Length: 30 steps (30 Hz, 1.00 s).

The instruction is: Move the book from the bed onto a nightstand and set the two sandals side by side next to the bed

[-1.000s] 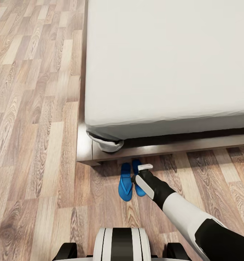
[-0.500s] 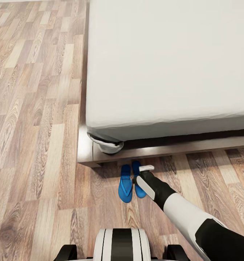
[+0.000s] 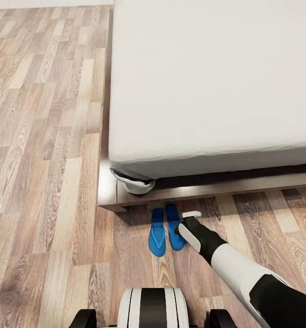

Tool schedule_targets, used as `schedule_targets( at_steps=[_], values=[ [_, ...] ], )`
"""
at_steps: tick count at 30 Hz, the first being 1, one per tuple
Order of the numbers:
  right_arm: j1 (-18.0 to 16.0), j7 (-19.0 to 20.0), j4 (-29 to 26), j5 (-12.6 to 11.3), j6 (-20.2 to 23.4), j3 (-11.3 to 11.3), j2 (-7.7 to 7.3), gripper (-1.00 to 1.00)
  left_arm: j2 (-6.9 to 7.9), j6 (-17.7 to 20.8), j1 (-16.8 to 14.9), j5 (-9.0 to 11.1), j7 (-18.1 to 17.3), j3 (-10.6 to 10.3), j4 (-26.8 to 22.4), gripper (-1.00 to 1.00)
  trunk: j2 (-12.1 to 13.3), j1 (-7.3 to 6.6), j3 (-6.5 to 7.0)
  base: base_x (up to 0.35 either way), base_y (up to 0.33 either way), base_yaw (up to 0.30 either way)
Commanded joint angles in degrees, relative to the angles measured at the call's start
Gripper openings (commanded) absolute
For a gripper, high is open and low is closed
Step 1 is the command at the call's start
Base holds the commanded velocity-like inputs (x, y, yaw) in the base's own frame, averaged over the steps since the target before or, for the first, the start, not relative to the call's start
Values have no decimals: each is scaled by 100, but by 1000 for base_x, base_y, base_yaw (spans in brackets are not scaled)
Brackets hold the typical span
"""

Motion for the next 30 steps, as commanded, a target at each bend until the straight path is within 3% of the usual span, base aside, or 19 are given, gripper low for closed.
schedule_targets(
  at_steps=[1,10,30],
  values=[
    [-5,-53,-1,-63,11,37,-16,100,6,36,-1,57,32,-47,-12,100,0,-3,19,0,0,0],
    [-4,-53,27,-72,39,33,-158,100,6,35,-2,58,23,-47,-12,100,1,-6,42,0,0,0],
    [24,-49,40,-84,76,14,-570,100,6,41,-2,52,-46,-61,16,100,28,-57,485,0,0,0]
  ],
)
